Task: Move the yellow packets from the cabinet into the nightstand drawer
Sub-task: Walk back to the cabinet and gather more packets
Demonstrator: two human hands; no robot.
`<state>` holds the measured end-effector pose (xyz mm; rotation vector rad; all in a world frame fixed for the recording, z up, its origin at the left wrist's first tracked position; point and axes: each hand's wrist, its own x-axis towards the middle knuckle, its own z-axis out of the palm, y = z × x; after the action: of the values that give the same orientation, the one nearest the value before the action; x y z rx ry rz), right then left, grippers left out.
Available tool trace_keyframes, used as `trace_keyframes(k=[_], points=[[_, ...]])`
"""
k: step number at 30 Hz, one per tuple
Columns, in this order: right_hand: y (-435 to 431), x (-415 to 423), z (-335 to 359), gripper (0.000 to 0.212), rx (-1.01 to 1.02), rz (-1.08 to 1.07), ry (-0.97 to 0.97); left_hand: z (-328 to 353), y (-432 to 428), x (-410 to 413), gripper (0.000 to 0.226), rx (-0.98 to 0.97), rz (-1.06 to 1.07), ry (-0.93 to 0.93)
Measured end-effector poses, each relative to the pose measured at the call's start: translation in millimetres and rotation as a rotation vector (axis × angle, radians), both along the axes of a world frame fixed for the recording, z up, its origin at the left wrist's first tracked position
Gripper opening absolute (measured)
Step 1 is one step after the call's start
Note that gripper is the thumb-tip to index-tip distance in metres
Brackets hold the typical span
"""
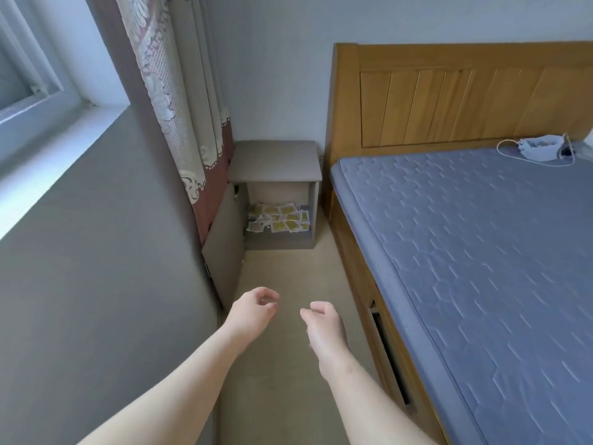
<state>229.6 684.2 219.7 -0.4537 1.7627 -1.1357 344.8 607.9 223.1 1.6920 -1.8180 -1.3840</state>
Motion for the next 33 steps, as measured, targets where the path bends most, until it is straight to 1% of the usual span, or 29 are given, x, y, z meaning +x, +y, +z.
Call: trace_keyframes(k=[6,12,16,21,28,33], points=[[-116.9,-34.1,-7.3,0.032,0.015,-0.030,-0.015,-4.1,-120.7,-33.6,0.016,0.009,-0.060,-0.026],[-257.8,-89.3,-29.5,0.030,0.006,0.004,-0.011,-22.3,-261.0,-83.4,0.014,-0.011,0.001,-0.027],[-350.5,-129.9,-36.7,0.029,0.035,0.054,0.027,-34.3,-344.2,-121.2,0.015,0.006,-0.008,-0.056],[-441.5,-151.9,-50.6,0.029,0.090,0.130,0.054,-47.7,-428.0,-142.4,0.015,0.056,0.015,-0.076],[-551.9,-162.0,-101.1,0.028,0.192,0.159,0.093,-97.5,-538.3,-153.6,0.017,0.117,0.019,-0.056],[-626.8,-171.6,-159.8,0.025,0.241,0.217,0.106,-164.1,-613.3,-163.7,0.016,0.158,0.070,-0.065]])
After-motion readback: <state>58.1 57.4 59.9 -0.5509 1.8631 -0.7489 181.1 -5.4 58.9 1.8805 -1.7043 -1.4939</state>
